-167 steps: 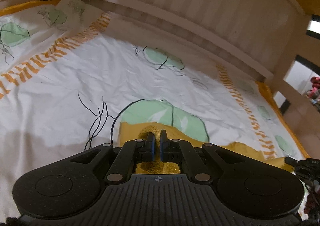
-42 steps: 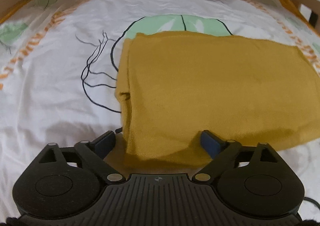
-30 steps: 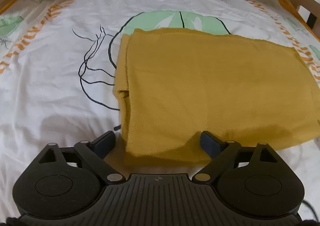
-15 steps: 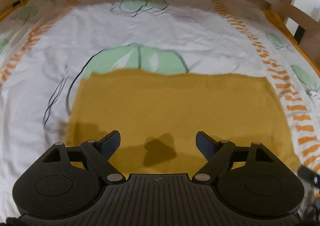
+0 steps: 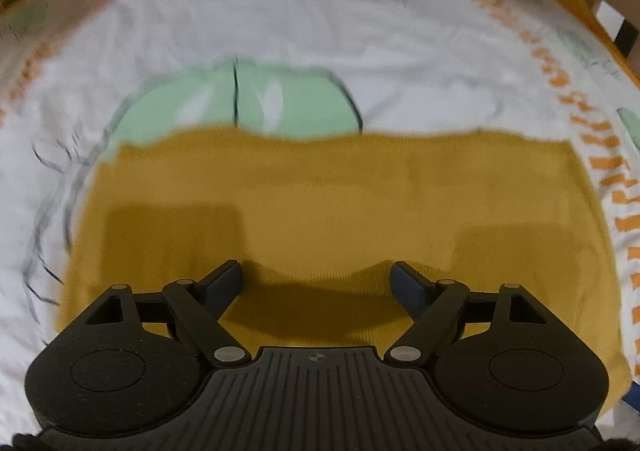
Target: Fold small clothes
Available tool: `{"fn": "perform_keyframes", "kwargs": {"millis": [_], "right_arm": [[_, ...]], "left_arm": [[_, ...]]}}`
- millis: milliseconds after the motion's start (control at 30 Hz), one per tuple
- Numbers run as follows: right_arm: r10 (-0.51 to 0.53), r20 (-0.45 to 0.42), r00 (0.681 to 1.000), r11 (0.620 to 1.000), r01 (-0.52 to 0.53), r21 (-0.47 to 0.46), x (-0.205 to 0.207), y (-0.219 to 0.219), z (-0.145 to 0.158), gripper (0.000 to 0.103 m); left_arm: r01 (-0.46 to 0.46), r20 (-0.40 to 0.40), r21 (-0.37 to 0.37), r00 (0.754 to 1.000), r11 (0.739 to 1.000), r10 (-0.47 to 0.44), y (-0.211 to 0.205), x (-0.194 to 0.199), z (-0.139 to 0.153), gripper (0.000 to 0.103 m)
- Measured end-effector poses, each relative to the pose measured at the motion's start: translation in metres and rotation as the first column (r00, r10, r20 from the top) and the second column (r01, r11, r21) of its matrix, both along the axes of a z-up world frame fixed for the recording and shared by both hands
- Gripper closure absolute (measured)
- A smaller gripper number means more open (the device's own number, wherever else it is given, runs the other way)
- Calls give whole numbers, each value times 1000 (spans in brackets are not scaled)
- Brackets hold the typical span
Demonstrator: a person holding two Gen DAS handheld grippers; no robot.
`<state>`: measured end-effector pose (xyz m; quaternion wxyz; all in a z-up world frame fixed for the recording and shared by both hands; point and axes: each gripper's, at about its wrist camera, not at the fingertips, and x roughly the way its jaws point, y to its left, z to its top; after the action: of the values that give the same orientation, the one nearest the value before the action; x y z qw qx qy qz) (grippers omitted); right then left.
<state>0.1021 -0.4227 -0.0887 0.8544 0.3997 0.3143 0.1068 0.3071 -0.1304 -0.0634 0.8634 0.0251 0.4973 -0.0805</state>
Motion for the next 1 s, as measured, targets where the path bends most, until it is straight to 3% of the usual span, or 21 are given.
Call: {"fn": "perform_keyframes", "kwargs": {"millis": [367,733,900,967,1000], "right_arm": [[-53,-2,999,986,53,157,40,-29,-14,0],[108,51,993,983,-114,144,93,-21,-18,0],[134,83,988,979,-145,141,104,-16,-18,0],[141,83,987,980,-150,130,106,-14,-17,4],[138,76,987,982,-147,119,108,-13,-16,11]], "left_arm": [[-1,6,7,1000,1000,1,0,-1,-8,17],[1,19,6,1000,1000,-2,0,1,-10,16],[1,20,2,1000,1000,-1,0,1,-10,15],[0,21,-3,1000,1000,0,1,1,-10,15],[0,22,-5,1000,1000,0,1,1,-9,15]]}}
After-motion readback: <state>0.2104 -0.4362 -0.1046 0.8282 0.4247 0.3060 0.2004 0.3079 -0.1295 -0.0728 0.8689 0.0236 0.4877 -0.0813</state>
